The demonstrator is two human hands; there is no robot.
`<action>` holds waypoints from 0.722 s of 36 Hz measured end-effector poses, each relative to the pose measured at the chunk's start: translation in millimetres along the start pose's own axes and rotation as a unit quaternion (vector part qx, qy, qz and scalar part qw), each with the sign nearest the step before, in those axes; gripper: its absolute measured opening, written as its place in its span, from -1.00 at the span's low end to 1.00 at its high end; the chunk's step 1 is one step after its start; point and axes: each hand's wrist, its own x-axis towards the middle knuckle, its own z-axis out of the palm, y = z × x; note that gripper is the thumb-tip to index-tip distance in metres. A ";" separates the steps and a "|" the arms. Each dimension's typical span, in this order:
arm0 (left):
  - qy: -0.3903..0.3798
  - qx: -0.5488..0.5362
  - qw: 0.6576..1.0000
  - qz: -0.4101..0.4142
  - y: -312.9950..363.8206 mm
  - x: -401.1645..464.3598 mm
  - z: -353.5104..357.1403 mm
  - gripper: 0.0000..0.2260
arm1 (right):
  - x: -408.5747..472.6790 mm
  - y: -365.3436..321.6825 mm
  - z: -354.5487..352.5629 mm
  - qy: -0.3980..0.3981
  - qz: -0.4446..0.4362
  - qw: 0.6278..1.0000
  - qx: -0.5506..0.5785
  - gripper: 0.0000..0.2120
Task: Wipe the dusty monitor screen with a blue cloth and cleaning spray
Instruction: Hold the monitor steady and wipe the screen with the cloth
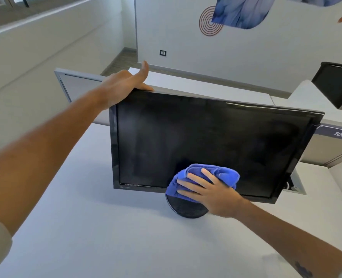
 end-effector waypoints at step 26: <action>0.003 -0.018 0.999 0.036 1.8 0.5 2.4 -0.33 | -45.7 89.6 -37.8 0.052 0.051 0.996 -0.056 -0.27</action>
